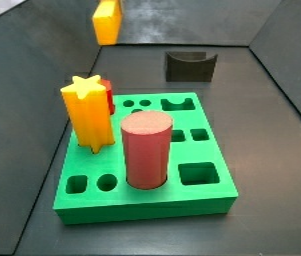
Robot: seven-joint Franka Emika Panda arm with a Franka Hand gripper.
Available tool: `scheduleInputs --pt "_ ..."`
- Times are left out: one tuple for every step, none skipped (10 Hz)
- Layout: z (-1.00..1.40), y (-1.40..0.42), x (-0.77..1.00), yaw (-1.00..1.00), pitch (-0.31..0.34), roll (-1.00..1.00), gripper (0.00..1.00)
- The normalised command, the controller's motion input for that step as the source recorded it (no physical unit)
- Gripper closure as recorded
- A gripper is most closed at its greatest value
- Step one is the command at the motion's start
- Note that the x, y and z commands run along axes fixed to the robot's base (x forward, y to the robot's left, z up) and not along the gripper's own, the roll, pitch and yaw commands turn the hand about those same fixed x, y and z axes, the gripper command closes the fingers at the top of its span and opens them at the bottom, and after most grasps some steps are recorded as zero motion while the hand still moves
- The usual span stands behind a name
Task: Pick up the rectangle object. Move up. Place the rectangle object on the fixture. Regrasp the rectangle object. Move to above the board. Insert the rectangle object.
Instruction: Place the rectangle object on the fixture.
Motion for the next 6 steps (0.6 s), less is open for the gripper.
scheduleInputs --pt "-0.16 -0.12 1.00 0.02 -0.001 0.06 1.00" --pt "-0.14 -0.10 1.00 0.03 0.007 0.08 1.00" --pt "-0.13 -0.09 1.00 0.03 0.008 0.09 1.00" --pt "-0.12 -0.08 1.00 0.03 0.007 0.11 1.00" --pt "-0.11 -0.07 1.00 0.03 0.008 0.12 1.00" --pt "-0.10 -0.05 1.00 0.04 0.012 0.14 1.00"
